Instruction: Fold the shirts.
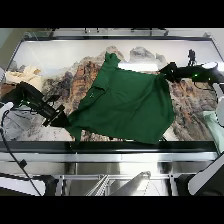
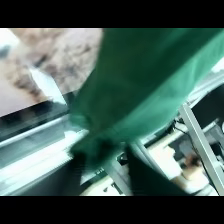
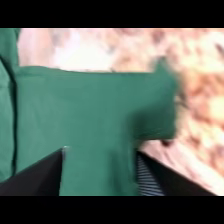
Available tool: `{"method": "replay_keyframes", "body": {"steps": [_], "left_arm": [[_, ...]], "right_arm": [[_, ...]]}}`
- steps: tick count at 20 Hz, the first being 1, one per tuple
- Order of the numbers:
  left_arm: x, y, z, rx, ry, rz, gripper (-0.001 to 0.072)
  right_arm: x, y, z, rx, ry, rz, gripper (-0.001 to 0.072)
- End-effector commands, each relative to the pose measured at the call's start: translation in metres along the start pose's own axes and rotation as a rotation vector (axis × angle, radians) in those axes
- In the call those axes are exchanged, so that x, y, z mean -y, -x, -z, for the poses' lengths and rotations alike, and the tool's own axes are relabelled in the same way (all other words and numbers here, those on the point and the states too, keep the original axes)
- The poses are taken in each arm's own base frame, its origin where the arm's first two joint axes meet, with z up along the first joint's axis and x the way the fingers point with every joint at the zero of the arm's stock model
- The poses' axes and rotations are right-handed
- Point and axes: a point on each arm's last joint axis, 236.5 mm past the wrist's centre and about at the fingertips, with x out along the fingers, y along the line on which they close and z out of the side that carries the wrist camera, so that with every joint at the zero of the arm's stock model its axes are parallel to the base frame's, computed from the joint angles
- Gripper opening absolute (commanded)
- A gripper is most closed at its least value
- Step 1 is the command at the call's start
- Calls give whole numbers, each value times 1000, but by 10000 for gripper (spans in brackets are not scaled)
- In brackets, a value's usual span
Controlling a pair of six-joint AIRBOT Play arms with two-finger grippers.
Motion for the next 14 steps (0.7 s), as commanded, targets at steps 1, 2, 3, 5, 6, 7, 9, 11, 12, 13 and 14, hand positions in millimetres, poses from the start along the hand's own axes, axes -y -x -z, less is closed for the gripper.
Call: {"method": "replay_keyframes", "body": {"steps": [1,2,3,5,6,7,9,11,12,13,14], "left_arm": [[-2,8,-15,114,-33,-27,393],[0,23,-31,191,-48,-34,506],[3,39,-50,280,-62,-43,666],[7,59,-70,380,-83,-56,702],[8,61,-72,390,-88,-57,702],[7,60,-73,386,-105,-62,702],[1,48,-69,319,-100,-52,701],[-4,29,-57,200,-82,-34,701],[-6,18,-51,138,-98,-30,701],[-6,10,-47,91,-110,-27,701],[-6,3,-47,70,-122,-30,702]], "right_arm": [[-6,25,3,-82,10,-58,434],[-2,42,11,-129,-6,-77,434],[4,61,24,-192,-40,-98,434],[12,95,52,-309,-141,-137,434],[16,108,63,-337,-178,-146,434],[21,121,74,-344,-211,-138,434],[33,143,96,-329,-256,-103,425],[52,163,125,-324,-285,-17,419],[66,172,142,-315,-302,60,419],[80,179,159,-296,-311,139,419],[90,184,174,-271,-321,200,421]]}}
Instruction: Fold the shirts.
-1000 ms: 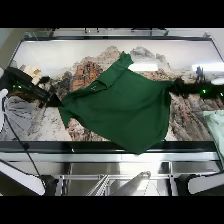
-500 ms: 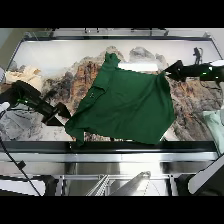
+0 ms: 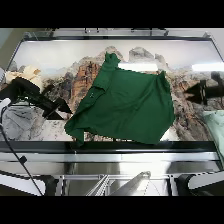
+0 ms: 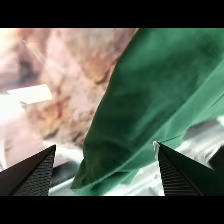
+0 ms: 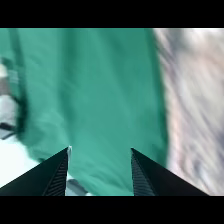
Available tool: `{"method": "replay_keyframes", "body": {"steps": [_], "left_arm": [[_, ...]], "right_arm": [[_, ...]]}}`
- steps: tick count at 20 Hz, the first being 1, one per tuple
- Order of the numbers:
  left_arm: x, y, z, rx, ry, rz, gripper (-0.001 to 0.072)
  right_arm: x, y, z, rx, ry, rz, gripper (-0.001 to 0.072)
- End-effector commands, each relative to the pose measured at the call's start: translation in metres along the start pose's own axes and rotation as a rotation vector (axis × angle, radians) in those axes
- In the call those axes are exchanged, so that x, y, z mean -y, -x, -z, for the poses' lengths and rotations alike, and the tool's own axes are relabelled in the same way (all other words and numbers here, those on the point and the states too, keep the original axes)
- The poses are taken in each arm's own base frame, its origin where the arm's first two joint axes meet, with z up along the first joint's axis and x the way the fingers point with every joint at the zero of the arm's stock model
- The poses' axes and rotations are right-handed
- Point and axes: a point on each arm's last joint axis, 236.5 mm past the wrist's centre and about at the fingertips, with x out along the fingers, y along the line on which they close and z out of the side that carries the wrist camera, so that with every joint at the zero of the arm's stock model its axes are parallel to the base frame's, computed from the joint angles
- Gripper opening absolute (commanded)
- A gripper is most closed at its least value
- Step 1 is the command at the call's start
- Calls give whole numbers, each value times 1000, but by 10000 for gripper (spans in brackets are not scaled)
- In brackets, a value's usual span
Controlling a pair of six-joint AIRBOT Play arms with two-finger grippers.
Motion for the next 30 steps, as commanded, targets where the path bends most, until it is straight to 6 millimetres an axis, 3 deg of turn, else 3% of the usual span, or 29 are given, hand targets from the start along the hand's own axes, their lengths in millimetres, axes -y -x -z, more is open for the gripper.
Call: {"method": "replay_keyframes", "body": {"steps": [1,3,6,8,11,12,13,14,15,17,19,20,22,23,25,26,28,30], "left_arm": [[2,-21,13,-116,-49,14,702],[6,-27,15,-132,-94,8,703],[9,-23,13,-113,-117,-1,703],[8,-24,7,-85,-124,-8,702],[5,-35,-4,-65,-120,-20,699],[5,-39,-4,-76,-119,-19,626],[4,-43,-3,-87,-118,-21,409],[3,-45,-3,-92,-115,-19,144],[3,-45,-5,-86,-116,-21,9],[3,-42,-9,-61,-118,-23,12],[10,-27,-9,-22,-124,-2,12],[21,-13,-10,18,-141,33,12],[79,40,-7,176,-237,217,13],[116,76,0,278,-314,341,16],[181,156,35,502,-468,505,20],[205,192,60,628,-540,520,21],[243,251,116,875,-696,443,22],[286,314,190,1205,-862,307,23]], "right_arm": [[54,3,52,60,-76,175,423],[63,-13,81,52,-132,179,518],[83,-42,127,-23,-220,172,519],[93,-61,146,-32,-239,160,518],[83,-91,167,-48,-225,92,518],[74,-99,171,-56,-208,63,517],[65,-107,174,-70,-199,43,516],[58,-115,178,-93,-186,36,513],[51,-124,183,-119,-178,27,438],[36,-140,194,-171,-130,-7,36],[10,-139,202,-216,-61,-75,29],[-9,-129,197,-211,-18,-125,29],[-65,-82,169,-115,126,-230,29],[-101,-43,150,-16,215,-272,29],[-168,46,127,228,420,-289,29],[-201,90,128,358,539,-281,30],[-275,166,156,599,780,-281,30],[-338,207,202,748,1014,-301,30]]}}
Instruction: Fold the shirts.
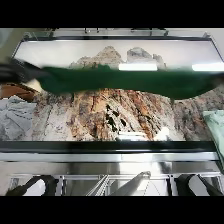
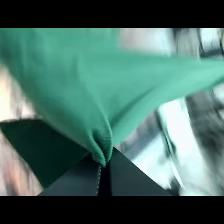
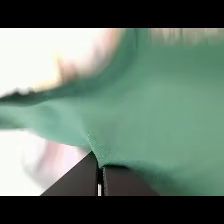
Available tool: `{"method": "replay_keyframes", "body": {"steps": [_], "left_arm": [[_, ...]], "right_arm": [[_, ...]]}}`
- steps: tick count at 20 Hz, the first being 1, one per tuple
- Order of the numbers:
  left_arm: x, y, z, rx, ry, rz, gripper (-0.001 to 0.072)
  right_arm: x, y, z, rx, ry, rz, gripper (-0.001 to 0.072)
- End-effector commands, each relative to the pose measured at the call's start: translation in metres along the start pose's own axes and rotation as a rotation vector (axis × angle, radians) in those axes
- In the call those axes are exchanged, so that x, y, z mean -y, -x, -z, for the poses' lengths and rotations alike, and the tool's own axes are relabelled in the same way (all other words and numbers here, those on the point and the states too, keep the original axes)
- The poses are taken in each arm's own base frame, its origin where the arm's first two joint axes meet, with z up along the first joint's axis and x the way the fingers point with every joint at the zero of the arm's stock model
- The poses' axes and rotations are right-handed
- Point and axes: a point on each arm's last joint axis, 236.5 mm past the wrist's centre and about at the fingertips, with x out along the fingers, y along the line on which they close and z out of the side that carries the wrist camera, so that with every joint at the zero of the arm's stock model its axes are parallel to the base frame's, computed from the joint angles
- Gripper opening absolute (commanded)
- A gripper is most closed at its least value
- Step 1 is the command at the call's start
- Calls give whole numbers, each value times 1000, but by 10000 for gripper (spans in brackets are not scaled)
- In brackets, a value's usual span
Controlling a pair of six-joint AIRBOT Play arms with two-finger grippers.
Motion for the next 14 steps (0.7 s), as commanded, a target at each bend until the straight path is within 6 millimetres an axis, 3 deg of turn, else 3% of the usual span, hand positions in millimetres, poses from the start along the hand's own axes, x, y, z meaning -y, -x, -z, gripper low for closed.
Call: {"method": "replay_keyframes", "body": {"steps": [1,2,3,4,6,8,10,12,14], "left_arm": [[165,103,-44,466,-447,-114,23],[201,131,-49,590,-556,-198,23],[226,150,-49,666,-634,-279,22],[232,160,-49,698,-674,-369,23],[211,165,-51,663,-628,-453,23],[169,164,-63,626,-492,-400,23],[111,138,-67,508,-334,-287,24],[43,84,-58,321,-200,-196,25],[-34,13,-47,160,-113,-172,29]], "right_arm": [[-159,52,-45,212,450,-84,31],[-183,57,-49,226,521,-92,31],[-196,60,-53,230,561,-90,31],[-203,62,-59,233,582,-88,31],[-199,64,-71,246,579,-85,31],[-171,50,-76,192,501,-90,32],[-124,14,-71,80,396,-77,31],[-63,-41,-47,-70,267,-39,32],[9,-99,-20,-169,166,54,31]]}}
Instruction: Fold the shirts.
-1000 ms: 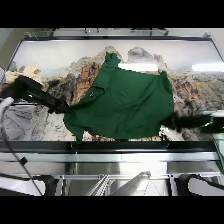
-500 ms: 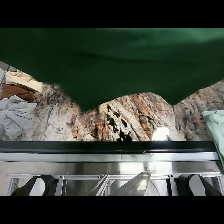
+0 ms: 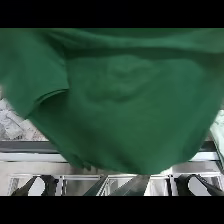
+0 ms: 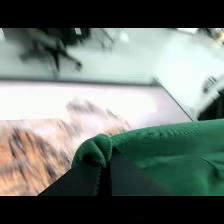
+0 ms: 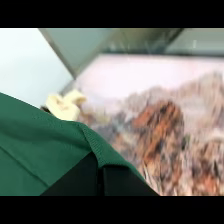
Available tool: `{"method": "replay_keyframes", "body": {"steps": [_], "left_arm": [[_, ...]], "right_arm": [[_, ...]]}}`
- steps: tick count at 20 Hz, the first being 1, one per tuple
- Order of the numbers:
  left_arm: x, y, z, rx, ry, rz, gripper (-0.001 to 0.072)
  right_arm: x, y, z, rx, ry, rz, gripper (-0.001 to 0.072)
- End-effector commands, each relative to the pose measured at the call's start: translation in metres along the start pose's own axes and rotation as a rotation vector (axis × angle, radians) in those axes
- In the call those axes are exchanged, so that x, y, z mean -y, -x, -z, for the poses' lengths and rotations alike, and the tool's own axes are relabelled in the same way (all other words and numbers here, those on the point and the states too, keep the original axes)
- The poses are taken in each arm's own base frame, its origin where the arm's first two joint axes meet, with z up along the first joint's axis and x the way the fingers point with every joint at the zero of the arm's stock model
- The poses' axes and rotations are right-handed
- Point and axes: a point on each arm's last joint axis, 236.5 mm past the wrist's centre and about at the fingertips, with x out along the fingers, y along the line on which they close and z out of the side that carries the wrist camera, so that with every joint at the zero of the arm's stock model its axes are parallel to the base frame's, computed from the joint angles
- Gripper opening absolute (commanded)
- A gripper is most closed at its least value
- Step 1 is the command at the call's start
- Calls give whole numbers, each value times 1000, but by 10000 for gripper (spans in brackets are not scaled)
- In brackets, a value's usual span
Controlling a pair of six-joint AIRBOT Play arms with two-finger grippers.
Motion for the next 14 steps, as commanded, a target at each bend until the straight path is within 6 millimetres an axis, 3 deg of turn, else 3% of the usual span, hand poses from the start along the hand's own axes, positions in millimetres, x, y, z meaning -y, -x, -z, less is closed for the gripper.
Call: {"method": "replay_keyframes", "body": {"steps": [1,3,4,5,6,8,9,10,11,12,13,14], "left_arm": [[-85,-115,92,-266,152,27,30],[-140,-189,153,-380,285,9,58],[-159,-216,180,-439,334,16,301],[-173,-238,203,-491,384,44,610],[-181,-254,213,-517,434,92,714],[-198,-272,202,-502,472,179,713],[-209,-274,187,-479,456,191,713],[-217,-270,171,-465,456,185,713],[-224,-259,152,-450,463,183,713],[-228,-244,139,-447,463,188,713],[-230,-224,136,-483,468,186,713],[-234,-204,143,-545,479,161,712]], "right_arm": [[116,-91,79,-194,-161,164,31],[184,-133,122,-245,-278,229,32],[214,-149,144,-258,-367,247,90],[241,-164,167,-262,-475,247,325],[259,-174,186,-262,-565,234,362],[286,-179,208,-257,-673,207,361],[294,-175,207,-234,-690,192,360],[299,-167,201,-216,-683,185,297],[297,-155,193,-208,-667,166,236],[290,-142,187,-218,-651,140,260],[278,-128,184,-245,-648,99,383],[263,-113,185,-286,-657,52,398]]}}
